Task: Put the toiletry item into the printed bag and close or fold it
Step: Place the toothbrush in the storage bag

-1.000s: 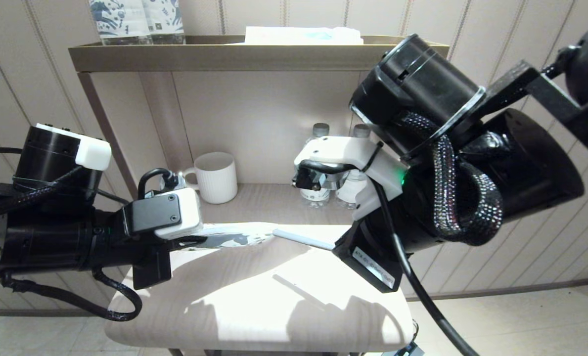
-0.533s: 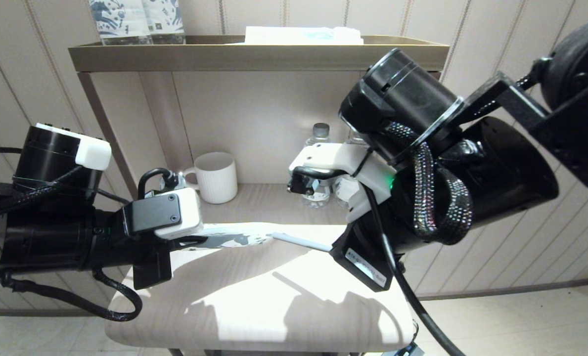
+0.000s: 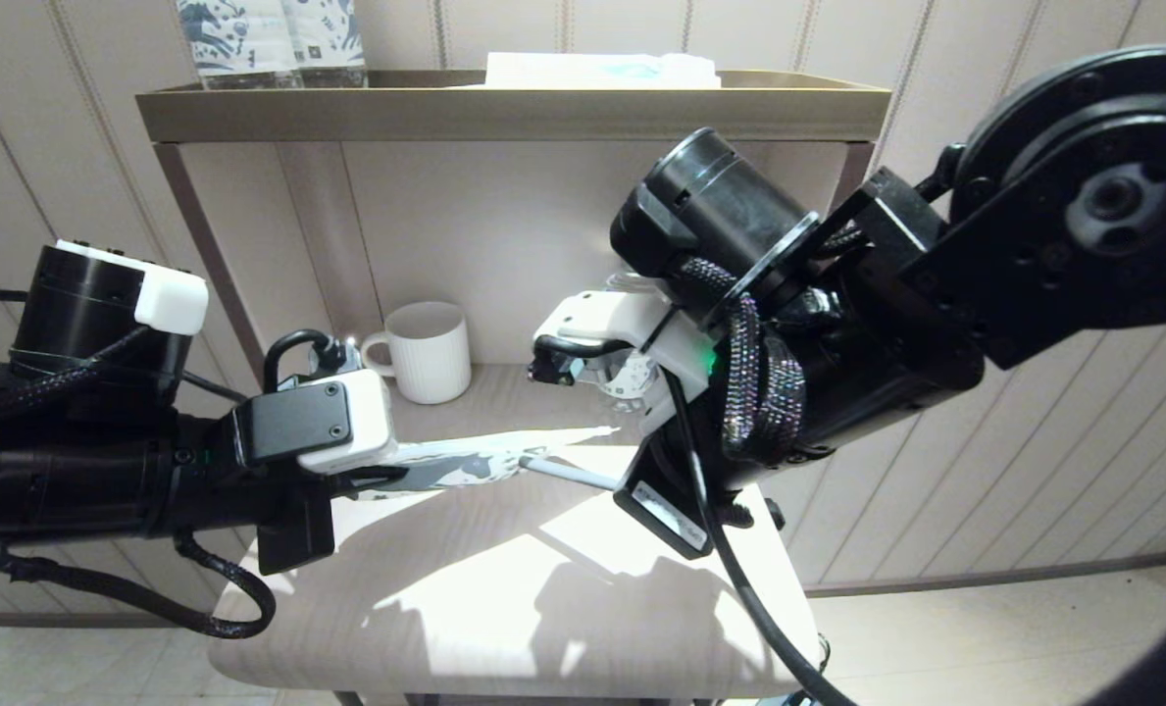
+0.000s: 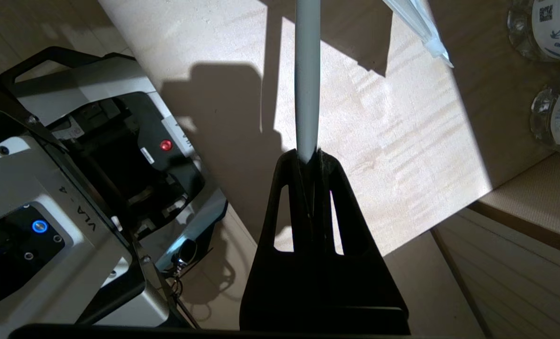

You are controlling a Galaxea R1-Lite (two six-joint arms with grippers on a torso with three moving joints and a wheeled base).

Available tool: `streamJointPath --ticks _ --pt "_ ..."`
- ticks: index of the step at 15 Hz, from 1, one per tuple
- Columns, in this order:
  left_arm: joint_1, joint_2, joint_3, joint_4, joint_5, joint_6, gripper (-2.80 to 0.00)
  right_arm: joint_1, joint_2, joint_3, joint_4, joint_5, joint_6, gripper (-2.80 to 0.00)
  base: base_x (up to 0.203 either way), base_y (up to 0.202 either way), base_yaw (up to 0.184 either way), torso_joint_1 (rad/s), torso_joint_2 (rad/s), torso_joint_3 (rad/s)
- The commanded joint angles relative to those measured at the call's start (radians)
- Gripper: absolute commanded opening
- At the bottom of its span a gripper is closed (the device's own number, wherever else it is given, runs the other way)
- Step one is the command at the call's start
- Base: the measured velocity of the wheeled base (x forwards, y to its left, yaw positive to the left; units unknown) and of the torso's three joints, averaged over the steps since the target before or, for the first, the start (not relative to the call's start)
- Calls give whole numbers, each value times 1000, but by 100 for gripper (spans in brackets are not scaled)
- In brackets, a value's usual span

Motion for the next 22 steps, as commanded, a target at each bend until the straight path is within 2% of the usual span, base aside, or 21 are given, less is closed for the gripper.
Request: streamJointPath --ticks 1,7,12,22 --pt "0 -3 0 0 0 6 -280 0 20 -6 1 -1 2 -280 0 0 0 0 0 0" --pt "0 8 0 -3 3 6 -280 8 -134 36 35 -9 4 -280 0 0 0 0 0 0" --pt "0 10 2 -4 2 6 -280 4 -131 87 29 -9 7 -280 0 0 0 0 0 0" --pt "1 17 9 -7 -1 6 -280 -20 -71 90 27 -1 5 -280 0 0 0 0 0 0"
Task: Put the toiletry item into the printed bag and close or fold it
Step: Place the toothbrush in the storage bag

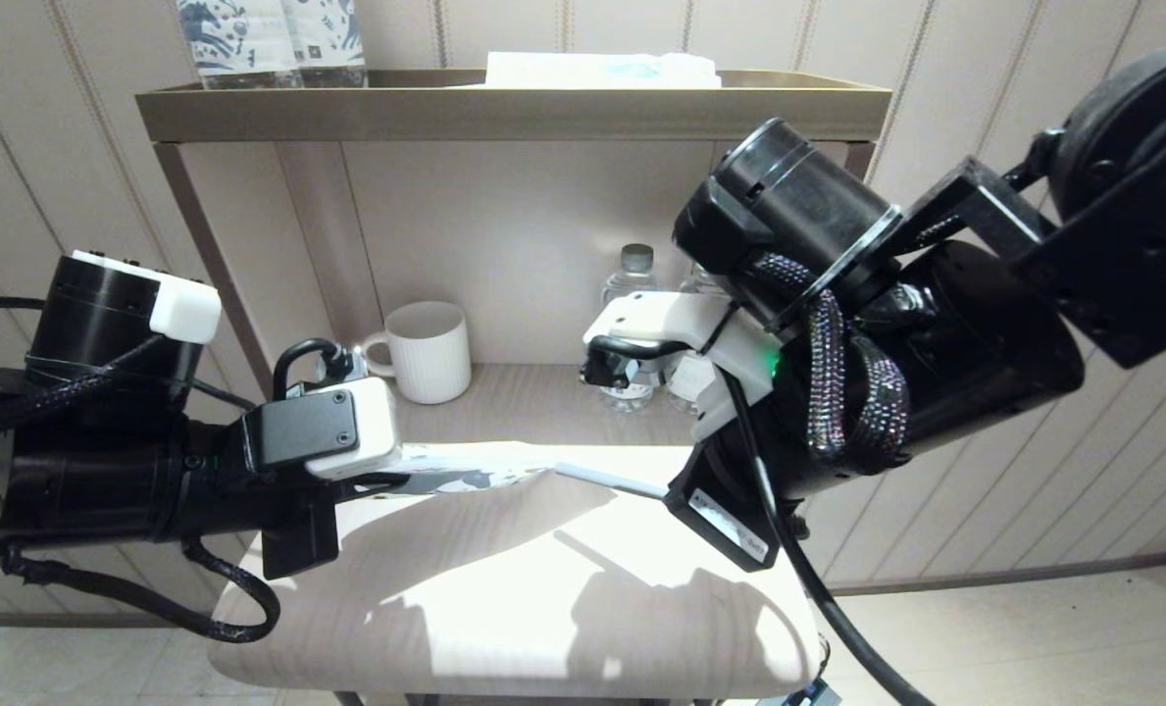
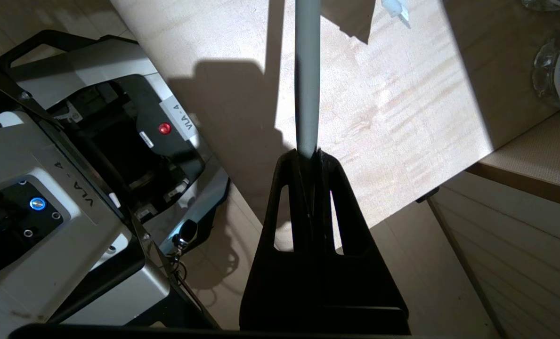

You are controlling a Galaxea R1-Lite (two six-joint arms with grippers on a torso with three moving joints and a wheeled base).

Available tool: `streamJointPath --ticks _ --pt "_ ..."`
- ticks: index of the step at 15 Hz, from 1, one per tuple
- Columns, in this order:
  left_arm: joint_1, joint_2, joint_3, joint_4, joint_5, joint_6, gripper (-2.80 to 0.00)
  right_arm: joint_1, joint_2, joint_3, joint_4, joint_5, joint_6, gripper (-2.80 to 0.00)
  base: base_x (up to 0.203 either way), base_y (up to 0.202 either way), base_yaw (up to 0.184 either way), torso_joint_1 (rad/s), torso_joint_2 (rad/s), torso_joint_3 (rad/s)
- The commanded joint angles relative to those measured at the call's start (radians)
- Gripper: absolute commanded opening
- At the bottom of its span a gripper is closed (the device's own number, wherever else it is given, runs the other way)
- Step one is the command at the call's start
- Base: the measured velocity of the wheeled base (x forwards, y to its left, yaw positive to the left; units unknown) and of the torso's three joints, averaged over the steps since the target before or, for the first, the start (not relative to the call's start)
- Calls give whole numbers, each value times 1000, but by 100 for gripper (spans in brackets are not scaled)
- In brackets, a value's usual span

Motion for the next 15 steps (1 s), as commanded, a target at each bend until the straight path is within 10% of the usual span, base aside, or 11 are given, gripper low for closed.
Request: streamJointPath --ticks 1,15 --pt "1 5 -2 0 -2 5 -280 1 15 0 6 0 -1 -280 0 0 0 0 0 0" --pt "1 9 2 0 -3 5 -280 4 -11 -40 6 -7 -3 -280 0 0 0 0 0 0"
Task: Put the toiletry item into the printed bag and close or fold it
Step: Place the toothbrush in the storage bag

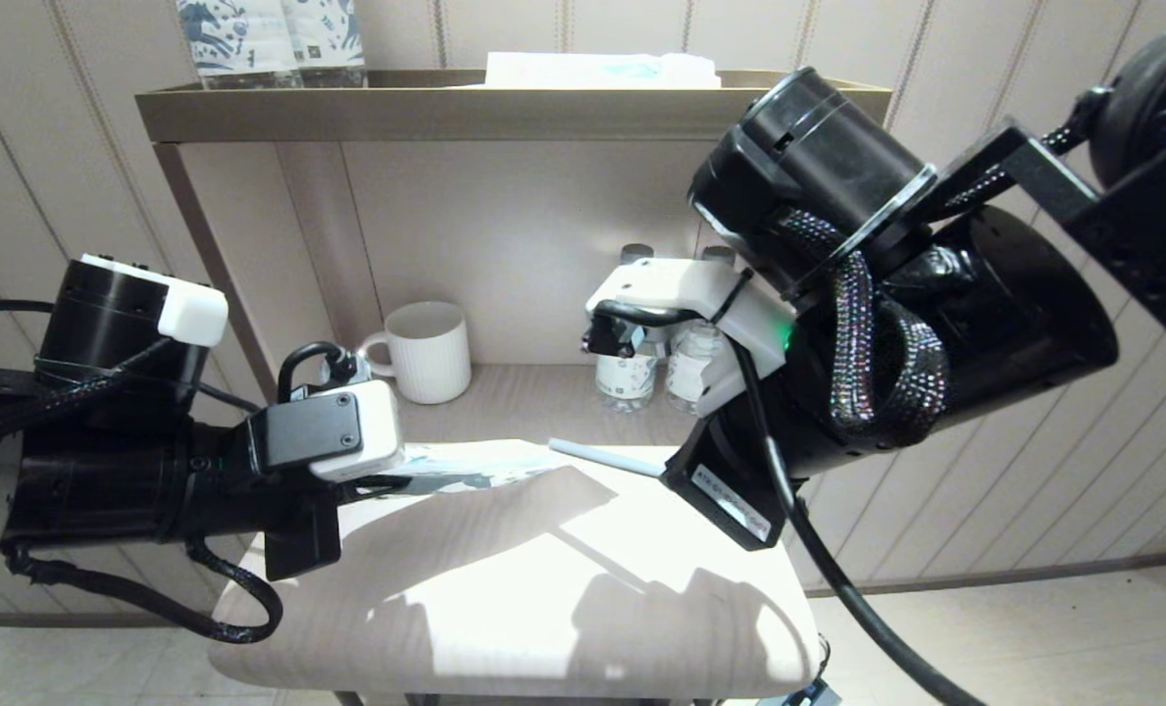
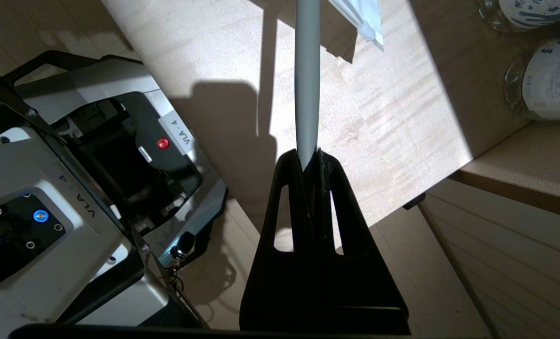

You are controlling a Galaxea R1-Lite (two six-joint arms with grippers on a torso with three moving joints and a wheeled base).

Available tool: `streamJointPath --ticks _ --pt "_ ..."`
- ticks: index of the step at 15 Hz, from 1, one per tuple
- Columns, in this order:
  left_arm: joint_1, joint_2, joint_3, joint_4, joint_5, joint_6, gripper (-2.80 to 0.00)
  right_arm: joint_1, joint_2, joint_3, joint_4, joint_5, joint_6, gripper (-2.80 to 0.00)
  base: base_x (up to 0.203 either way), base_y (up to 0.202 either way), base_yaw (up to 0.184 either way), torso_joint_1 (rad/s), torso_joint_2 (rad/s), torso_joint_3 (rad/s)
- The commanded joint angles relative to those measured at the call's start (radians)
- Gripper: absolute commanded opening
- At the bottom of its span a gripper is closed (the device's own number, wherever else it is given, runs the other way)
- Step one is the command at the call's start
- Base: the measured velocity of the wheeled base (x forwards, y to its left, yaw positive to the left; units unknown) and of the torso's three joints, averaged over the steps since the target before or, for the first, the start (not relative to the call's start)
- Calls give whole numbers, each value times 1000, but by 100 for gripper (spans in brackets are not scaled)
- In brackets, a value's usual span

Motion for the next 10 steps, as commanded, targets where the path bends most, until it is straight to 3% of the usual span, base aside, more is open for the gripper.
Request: streamJointPath --ticks 1,10 --pt "-1 1 -1 1 -1 5 -280 1 8 4 4 -1 -1 -280 0 0 0 0 0 0" --pt "0 1 1 -1 -4 5 -280 -1 87 -4 3 5 2 -280 0 0 0 0 0 0"
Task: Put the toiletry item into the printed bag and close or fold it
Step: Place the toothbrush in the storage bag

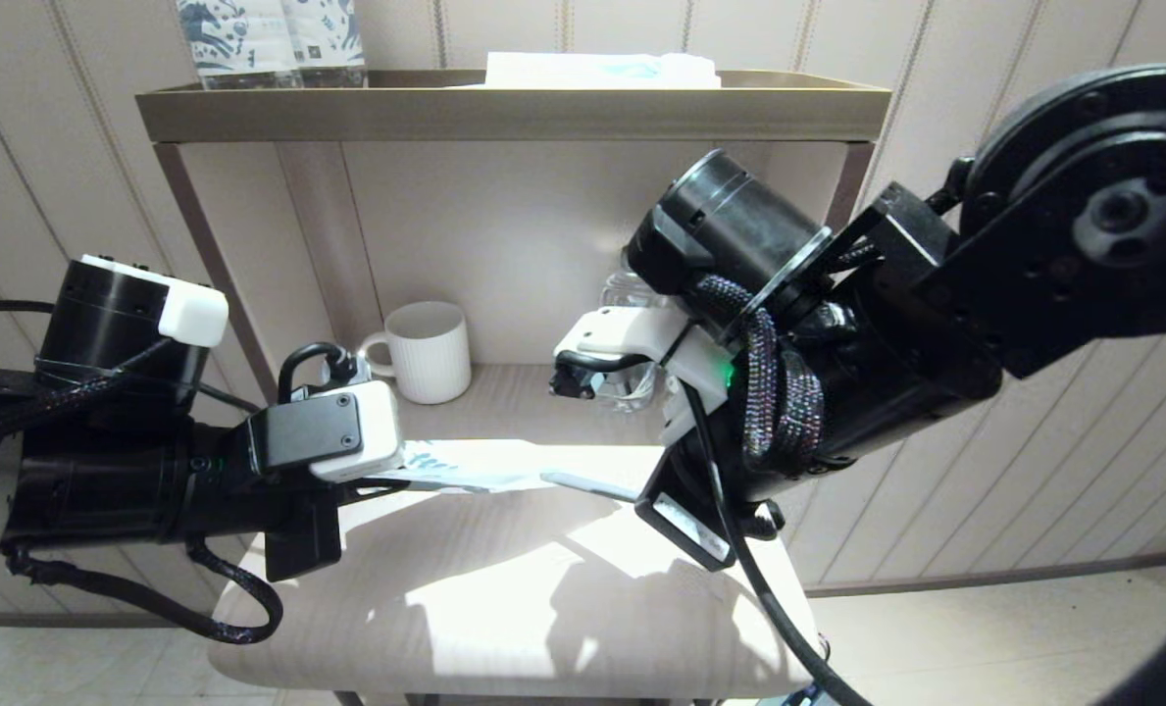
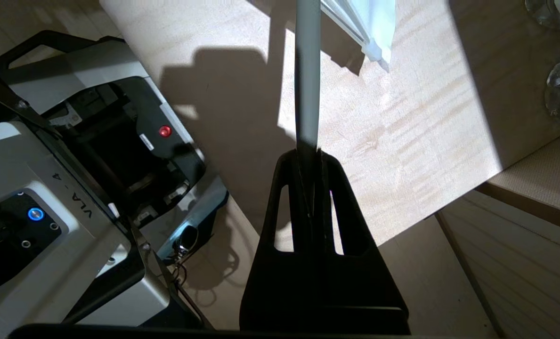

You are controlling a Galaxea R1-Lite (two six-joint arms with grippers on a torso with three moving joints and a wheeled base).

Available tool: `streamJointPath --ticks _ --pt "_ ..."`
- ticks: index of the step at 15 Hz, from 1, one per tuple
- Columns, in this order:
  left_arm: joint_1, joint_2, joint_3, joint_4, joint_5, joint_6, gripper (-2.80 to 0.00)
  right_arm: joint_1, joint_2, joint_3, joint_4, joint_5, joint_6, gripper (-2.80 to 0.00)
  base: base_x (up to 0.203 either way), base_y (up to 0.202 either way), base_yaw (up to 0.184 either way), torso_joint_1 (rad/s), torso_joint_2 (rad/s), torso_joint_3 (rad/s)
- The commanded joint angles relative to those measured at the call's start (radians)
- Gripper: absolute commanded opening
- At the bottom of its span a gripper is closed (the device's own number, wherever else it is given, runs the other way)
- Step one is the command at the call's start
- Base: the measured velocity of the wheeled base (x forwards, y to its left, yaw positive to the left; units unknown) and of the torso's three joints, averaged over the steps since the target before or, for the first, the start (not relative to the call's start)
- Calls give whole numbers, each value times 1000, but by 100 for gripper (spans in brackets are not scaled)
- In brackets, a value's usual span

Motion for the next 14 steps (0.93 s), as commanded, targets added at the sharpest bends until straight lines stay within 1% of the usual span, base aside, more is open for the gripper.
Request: streamJointPath --ticks 1,3,5,7,9,11,12,14 --pt "-1 0 0 1 -3 4 -280 -2 20 -8 4 1 -3 -280 0 0 0 0 0 0" --pt "0 -2 2 0 -5 2 -280 -2 42 -11 -2 5 -2 -280 0 0 0 0 0 0" --pt "-1 -8 -3 -1 -16 -16 -280 2 56 -5 -39 38 -1 -280 0 0 0 0 0 0" --pt "0 -3 -16 -5 -45 -65 -280 5 48 -12 -79 83 3 -280 0 0 0 0 0 0" --pt "-1 -3 -15 -33 -63 -99 -280 5 41 -14 -135 84 5 -280 0 0 0 0 0 0" --pt "-1 -11 -15 -47 -85 -170 -280 5 41 -7 -162 87 7 -280 0 0 0 0 0 0" --pt "-1 -18 -15 -47 -105 -190 -280 5 44 -11 -163 89 8 -280 0 0 0 0 0 0" --pt "0 -25 -9 -47 -129 -200 -280 11 48 -18 -166 98 7 -280 0 0 0 0 0 0"
